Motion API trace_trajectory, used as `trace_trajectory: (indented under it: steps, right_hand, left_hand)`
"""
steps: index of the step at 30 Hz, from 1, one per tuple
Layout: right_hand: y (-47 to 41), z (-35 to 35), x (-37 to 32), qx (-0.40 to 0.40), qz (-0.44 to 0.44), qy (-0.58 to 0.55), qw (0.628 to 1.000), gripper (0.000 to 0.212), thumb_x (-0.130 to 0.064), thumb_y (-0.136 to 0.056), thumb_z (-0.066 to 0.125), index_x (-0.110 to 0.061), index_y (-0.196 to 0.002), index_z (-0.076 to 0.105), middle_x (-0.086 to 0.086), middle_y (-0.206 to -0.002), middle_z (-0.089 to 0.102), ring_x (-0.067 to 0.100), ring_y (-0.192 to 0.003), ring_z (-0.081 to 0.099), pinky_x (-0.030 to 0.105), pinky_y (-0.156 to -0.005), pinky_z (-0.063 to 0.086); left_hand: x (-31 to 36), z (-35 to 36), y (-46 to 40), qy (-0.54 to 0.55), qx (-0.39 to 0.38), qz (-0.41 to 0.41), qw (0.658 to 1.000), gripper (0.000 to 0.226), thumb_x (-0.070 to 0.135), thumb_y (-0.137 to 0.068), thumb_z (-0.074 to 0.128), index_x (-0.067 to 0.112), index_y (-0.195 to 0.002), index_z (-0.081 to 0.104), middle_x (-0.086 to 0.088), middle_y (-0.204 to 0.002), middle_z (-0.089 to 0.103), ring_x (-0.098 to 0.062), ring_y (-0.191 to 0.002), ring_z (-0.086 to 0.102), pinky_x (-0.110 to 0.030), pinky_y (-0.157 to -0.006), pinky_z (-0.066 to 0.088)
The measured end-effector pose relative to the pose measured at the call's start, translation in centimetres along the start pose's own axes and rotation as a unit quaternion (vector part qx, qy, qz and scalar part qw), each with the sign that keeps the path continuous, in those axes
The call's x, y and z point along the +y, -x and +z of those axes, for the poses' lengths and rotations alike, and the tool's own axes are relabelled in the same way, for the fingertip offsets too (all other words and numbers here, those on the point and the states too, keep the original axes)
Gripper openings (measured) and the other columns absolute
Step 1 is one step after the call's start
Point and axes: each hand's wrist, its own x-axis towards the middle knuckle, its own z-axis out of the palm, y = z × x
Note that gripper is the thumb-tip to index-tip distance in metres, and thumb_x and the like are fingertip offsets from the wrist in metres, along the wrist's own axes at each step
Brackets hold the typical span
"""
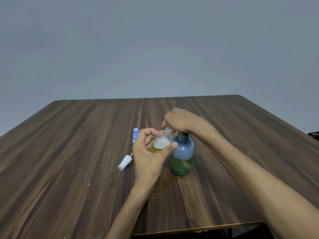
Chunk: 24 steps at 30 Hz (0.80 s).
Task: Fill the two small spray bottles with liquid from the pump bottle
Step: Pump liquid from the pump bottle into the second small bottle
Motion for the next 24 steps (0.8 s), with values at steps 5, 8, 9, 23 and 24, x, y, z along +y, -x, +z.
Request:
trace_trajectory:
  steps: [5, 8, 9, 23, 24]
  right_hand:
    - [-0.06, -0.53, -0.11, 0.037, -0.005, -0.040, 0.999, 0.049, -0.039, -0.076, 0.038, -0.016, -0.099, 0.075, 0.004, -0.098, 0.077, 0.026, -0.094, 0.071, 0.046, -0.091, 0.057]
    - [0.01, -0.08, 0.08, 0.008, 0.002, -0.023, 1.000, 0.043, -0.036, -0.084, 0.038, -0.017, -0.099, 0.074, 0.005, -0.104, 0.075, 0.025, -0.092, 0.070, 0.042, -0.086, 0.057]
    - [0.10, -0.12, 0.06, 0.013, 0.005, -0.019, 1.000, 0.045, -0.037, -0.082, 0.037, -0.017, -0.099, 0.074, 0.004, -0.104, 0.075, 0.025, -0.093, 0.069, 0.042, -0.087, 0.056]
    - [0.07, -0.51, -0.11, 0.043, -0.008, -0.047, 0.998, 0.048, -0.037, -0.082, 0.040, -0.010, -0.105, 0.074, 0.007, -0.100, 0.077, 0.030, -0.099, 0.071, 0.052, -0.095, 0.056]
    - [0.10, -0.39, -0.02, 0.033, 0.000, -0.041, 0.999, 0.046, -0.037, -0.085, 0.040, -0.012, -0.105, 0.074, 0.006, -0.104, 0.075, 0.028, -0.100, 0.070, 0.051, -0.096, 0.055]
  left_hand:
    - [-0.03, -0.02, 0.06, 0.003, 0.003, 0.008, 1.000, 0.055, 0.024, -0.060, 0.097, 0.018, -0.102, 0.063, -0.004, -0.102, 0.077, -0.023, -0.100, 0.075, -0.042, -0.092, 0.061]
    - [-0.13, 0.05, -0.03, 0.003, -0.001, 0.004, 1.000, 0.054, 0.020, -0.061, 0.097, 0.016, -0.102, 0.063, -0.005, -0.102, 0.077, -0.025, -0.100, 0.076, -0.045, -0.093, 0.061]
    - [-0.12, 0.06, -0.01, 0.006, -0.001, 0.003, 1.000, 0.055, 0.023, -0.060, 0.097, 0.016, -0.103, 0.063, -0.005, -0.102, 0.077, -0.024, -0.100, 0.076, -0.045, -0.093, 0.061]
    - [0.04, 0.02, -0.02, 0.007, -0.003, 0.010, 1.000, 0.055, 0.026, -0.058, 0.097, 0.019, -0.101, 0.063, -0.001, -0.100, 0.077, -0.019, -0.098, 0.075, -0.040, -0.090, 0.061]
    - [0.05, 0.07, 0.00, 0.007, -0.003, 0.009, 1.000, 0.056, 0.027, -0.058, 0.097, 0.019, -0.101, 0.063, -0.001, -0.100, 0.077, -0.019, -0.098, 0.075, -0.040, -0.090, 0.061]
